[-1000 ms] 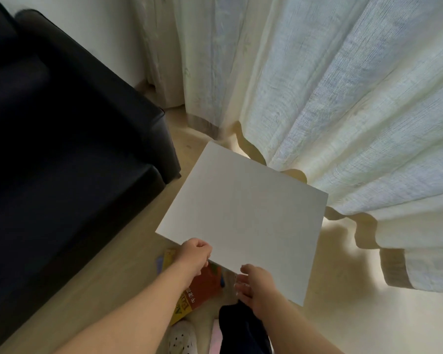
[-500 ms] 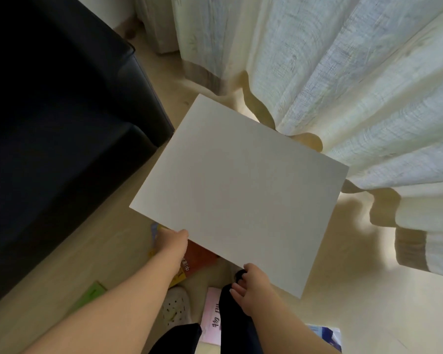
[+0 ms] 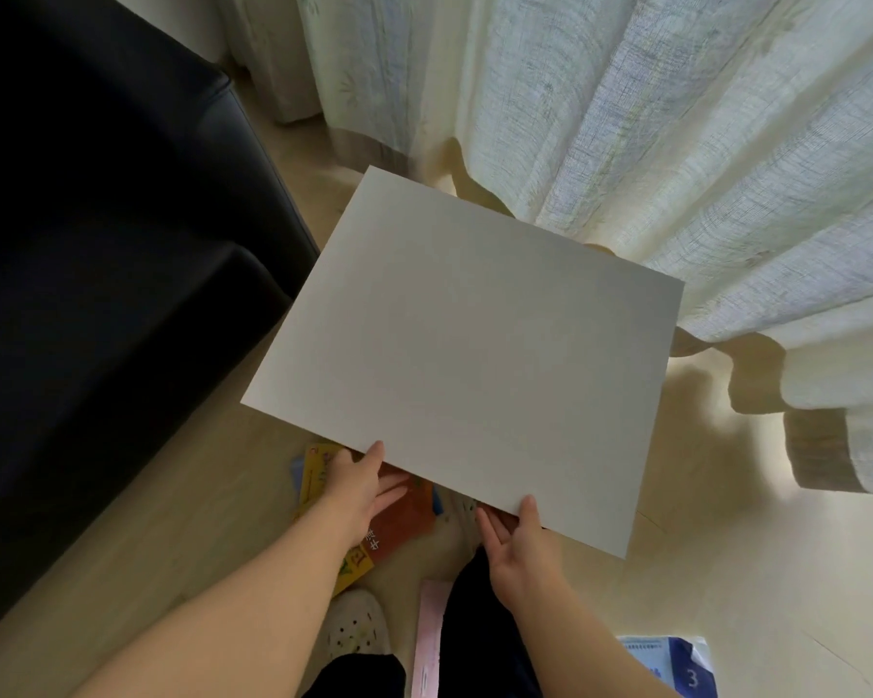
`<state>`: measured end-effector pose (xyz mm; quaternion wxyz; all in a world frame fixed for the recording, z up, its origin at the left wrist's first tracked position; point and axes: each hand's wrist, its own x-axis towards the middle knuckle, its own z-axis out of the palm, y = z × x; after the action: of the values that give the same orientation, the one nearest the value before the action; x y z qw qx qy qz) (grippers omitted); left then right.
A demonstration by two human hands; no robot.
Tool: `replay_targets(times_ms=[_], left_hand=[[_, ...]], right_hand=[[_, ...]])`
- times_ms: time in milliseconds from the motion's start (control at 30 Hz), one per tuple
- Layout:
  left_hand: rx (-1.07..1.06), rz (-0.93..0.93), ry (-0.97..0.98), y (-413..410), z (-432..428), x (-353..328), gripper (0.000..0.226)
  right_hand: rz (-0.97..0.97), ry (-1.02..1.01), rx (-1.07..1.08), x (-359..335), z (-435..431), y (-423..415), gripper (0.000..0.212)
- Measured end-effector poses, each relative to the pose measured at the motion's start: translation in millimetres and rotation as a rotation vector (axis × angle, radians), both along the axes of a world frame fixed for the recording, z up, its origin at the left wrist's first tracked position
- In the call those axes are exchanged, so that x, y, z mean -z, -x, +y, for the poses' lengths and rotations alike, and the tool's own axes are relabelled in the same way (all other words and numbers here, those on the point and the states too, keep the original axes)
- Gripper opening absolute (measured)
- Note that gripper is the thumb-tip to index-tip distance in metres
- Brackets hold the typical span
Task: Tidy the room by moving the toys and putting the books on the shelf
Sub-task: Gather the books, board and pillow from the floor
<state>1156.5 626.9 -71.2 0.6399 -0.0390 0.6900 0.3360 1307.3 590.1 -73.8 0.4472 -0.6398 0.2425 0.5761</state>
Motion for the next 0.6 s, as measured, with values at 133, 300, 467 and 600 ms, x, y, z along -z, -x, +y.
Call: replay_targets(times_ms=[133, 300, 467, 600], left_hand=[[-0.024, -0.009, -0.024, -1, 4, 7, 0.009], [-0.033, -0.011, -0.064, -1, 23, 10, 0.012], [-0.016, 0.007, -0.075, -5, 65, 14, 0.005], [-0.032, 0.023, -0.077, -7, 109, 14, 0.012]], right_hand=[[-0.034, -0.029, 0.01, 9, -1, 2, 0.041], [-0.076, -0.053, -0.001, 15, 20, 0, 0.04], [-0.056, -0.066, -0.034, 10, 65, -7, 0.041], [-0.033, -0.041, -0.044, 6, 113, -10, 0.039]])
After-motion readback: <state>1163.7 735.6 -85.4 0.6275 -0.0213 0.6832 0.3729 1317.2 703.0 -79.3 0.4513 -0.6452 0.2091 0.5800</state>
